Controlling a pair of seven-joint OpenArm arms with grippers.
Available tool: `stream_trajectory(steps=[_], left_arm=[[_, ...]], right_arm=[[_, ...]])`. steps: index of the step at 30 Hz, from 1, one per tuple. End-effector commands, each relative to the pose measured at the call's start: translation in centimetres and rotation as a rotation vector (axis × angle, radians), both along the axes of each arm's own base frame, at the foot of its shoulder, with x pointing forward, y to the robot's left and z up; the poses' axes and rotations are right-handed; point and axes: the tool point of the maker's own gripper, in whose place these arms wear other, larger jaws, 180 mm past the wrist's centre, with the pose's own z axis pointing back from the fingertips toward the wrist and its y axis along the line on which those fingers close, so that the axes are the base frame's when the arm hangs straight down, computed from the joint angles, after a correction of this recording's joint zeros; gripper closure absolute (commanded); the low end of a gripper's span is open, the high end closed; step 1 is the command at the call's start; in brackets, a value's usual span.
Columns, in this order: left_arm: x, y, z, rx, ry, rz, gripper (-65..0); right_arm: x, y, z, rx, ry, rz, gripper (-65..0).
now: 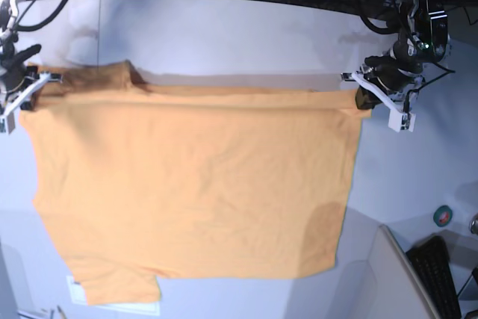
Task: Layout the t-shirt on the table in an organized manner, then fold the t-shirt properly
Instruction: 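Drag the held shirt edge toward the robot with both grippers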
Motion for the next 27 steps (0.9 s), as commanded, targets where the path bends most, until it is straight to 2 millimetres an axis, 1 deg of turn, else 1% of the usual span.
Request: stream_trajectory(steps=[1,3,4,6,10,12,14,17,21,24,27], left_arm=[[1.5,0.4,1.2,0.006,-0.046,0.002,0.0],[2.8,0.3,1.3,-0.010,-0.053,0.012,0.0],[3.5,0.2,1.5,-0.020,-0.063,0.022,0.0],[4.5,0.3,1.4,-0.032,-0.070,0.035,0.0],[6.1,0.5,0.7,-0.053,-0.060,0.054,0.0],[6.8,0.6,0.5,-0.068,-0.059,0.068,0.0],[7.3,0.7,0.3,-0.080,-0.056,0.082,0.0],[8.0,0.8,0.4,-0.086,-0.062,0.087,0.0],[8.8,0.5,0.8,-0.095,-0.078,0.093,0.0],[9.5,1.6,0.7,-0.093,-0.068,0.176,0.0],[10.5,1.9,0.5,-0.102,-0.059,0.209,0.0]], right_arm=[[1.9,-0.4,1.4,-0.006,-0.055,-0.003,0.0],[3.5,-1.2,1.5,-0.002,-0.056,-0.012,0.0],[4.2,-1.3,1.3,0.008,-0.053,-0.014,0.0],[5.8,-0.8,0.8,0.022,-0.044,0.012,0.0],[7.6,-0.3,-0.5,0.054,-0.011,0.036,0.0],[8.6,-0.4,-0.7,0.071,-0.016,0.028,0.0],[9.3,-0.7,-0.5,0.069,-0.033,0.030,0.0],[10.3,-0.7,-0.1,0.076,-0.049,0.028,0.0],[11.4,-0.6,-0.3,0.100,-0.046,0.021,0.0],[12.1,-0.4,-0.8,0.125,-0.040,0.013,0.0],[13.2,-0.3,-0.9,0.145,-0.064,0.008,0.0]])
